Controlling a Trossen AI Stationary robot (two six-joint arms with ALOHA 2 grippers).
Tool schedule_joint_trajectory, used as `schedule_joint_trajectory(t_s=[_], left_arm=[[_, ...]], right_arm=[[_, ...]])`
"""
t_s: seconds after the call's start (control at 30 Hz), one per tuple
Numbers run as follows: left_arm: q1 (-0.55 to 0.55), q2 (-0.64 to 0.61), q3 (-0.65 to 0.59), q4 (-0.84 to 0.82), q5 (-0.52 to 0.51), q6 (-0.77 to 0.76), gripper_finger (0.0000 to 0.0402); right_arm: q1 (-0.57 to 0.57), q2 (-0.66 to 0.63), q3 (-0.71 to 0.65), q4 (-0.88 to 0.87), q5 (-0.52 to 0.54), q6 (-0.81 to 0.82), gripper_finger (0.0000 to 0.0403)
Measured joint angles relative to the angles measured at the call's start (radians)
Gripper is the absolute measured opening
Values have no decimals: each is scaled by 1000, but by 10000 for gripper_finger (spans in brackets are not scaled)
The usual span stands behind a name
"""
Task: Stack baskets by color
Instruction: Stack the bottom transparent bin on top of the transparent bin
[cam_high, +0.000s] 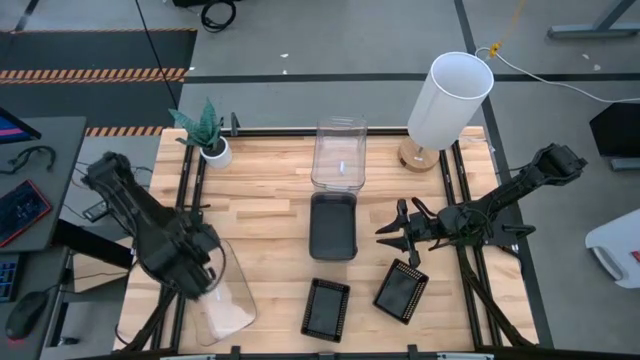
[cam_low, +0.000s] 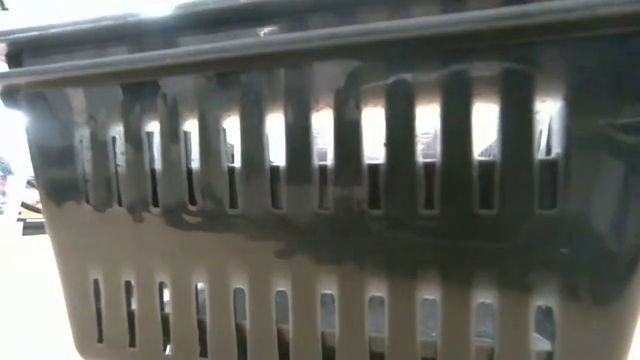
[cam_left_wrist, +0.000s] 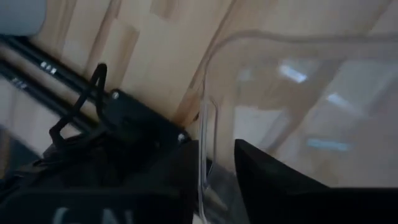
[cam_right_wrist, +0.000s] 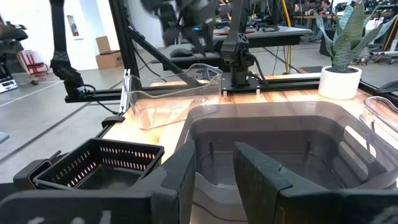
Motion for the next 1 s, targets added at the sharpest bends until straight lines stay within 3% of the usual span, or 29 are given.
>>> schedule_joint_trajectory(t_s=[0.2, 0.37, 0.53, 0.77, 1.0], left_arm=[[0, -179, -21, 2, -63, -72, 58], [0, -233, -148, 92, -54, -104, 51], [1, -239, -242, 202, 15, -112, 102], [1, -239, -250, 204, 43, -103, 201], [1, -239, -350, 249, 76, -90, 210]], right_arm=[[0, 0, 0, 0, 0, 3, 114], [0, 0, 0, 0, 0, 3, 114], [0, 0, 0, 0, 0, 3, 114], [0, 0, 0, 1, 0, 3, 114], [0, 0, 0, 1, 0, 4, 114]])
